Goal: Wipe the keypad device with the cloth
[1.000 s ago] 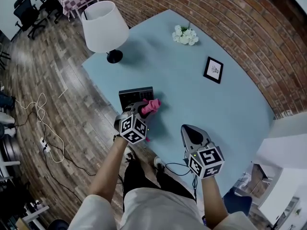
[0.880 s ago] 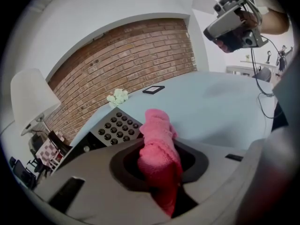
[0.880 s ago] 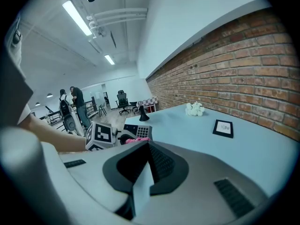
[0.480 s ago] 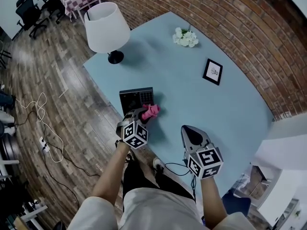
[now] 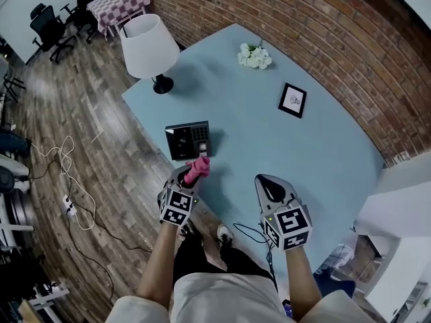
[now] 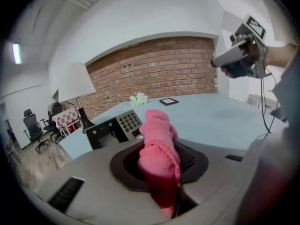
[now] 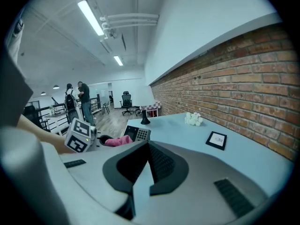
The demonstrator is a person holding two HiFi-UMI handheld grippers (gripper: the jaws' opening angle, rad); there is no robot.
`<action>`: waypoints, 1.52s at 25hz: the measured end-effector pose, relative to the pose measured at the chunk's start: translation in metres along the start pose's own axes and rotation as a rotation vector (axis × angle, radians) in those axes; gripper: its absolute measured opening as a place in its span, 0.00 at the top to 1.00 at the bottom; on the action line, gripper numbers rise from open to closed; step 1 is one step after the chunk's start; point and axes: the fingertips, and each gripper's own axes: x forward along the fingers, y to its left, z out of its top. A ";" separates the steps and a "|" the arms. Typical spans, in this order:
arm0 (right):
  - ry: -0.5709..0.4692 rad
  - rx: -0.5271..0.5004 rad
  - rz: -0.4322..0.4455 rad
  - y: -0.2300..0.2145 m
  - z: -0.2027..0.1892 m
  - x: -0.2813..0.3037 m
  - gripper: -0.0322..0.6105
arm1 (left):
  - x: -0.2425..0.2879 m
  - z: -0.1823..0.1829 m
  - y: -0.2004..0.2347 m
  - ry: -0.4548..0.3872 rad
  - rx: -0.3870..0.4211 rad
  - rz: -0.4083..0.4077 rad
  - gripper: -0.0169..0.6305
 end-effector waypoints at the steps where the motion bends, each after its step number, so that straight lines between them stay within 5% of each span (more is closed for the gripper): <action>1: -0.004 -0.013 0.007 0.001 0.001 -0.003 0.91 | -0.013 0.007 0.000 -0.021 -0.016 0.021 0.75; 11: -0.127 -0.032 0.047 0.037 0.050 -0.054 0.91 | -0.146 0.078 0.004 -0.201 -0.110 0.200 0.75; 17: -0.153 -0.057 0.049 0.078 0.062 -0.090 0.91 | -0.217 0.096 -0.010 -0.254 -0.082 0.246 0.75; 24: -0.189 -0.105 0.037 0.131 0.064 -0.147 0.91 | -0.303 0.099 -0.041 -0.334 -0.084 0.288 0.75; 38: -0.239 -0.188 0.105 0.241 0.041 -0.262 0.92 | -0.451 0.078 -0.126 -0.358 -0.048 0.338 0.75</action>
